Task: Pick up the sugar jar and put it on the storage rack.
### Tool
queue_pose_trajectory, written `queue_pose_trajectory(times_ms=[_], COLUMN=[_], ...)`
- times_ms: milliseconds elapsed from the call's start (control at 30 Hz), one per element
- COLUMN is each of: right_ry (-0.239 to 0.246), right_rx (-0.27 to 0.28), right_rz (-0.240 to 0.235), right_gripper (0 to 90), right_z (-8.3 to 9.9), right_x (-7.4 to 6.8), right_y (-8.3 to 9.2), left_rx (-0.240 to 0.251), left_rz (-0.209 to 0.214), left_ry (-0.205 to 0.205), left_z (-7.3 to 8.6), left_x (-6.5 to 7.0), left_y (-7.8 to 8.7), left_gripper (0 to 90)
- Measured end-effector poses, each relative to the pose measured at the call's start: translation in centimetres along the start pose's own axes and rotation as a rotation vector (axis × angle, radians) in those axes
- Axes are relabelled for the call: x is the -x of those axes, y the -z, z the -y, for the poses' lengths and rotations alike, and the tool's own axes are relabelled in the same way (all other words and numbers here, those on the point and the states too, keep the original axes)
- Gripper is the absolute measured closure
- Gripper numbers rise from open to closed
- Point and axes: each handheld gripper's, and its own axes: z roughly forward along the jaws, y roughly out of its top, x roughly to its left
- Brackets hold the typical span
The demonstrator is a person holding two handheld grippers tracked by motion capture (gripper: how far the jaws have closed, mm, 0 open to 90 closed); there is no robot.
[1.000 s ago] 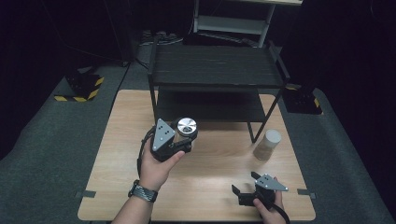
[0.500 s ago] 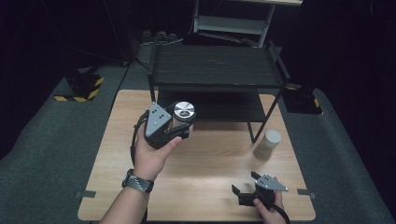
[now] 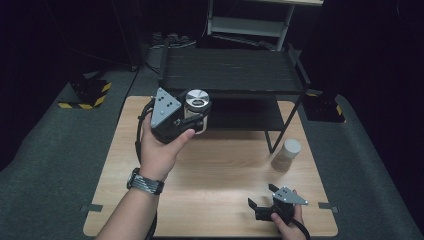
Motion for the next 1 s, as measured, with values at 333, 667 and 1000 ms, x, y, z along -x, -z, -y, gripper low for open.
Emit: queue_pose_trajectory(times_ms=[333, 667, 1000], right_ry=[0.014, 0.024, 0.02], right_rx=[-0.001, 0.005, 0.005], right_rz=[0.0, 0.002, 0.003], right_gripper=[0.4, 0.4, 0.4], right_z=[0.0, 0.1, 0.1], right_x=[-0.1, -0.3, -0.2], right_y=[0.0, 0.0, 0.0], left_rx=[0.063, 0.088, 0.083], left_rz=[-0.01, -0.052, -0.077], left_ry=[0.015, -0.009, -0.01], left_z=[-1.5, -3.8, -5.0], left_x=[-0.4, -0.3, -0.5], left_y=[-0.8, -2.0, -3.4], left_gripper=[35.2, 35.2, 35.2])
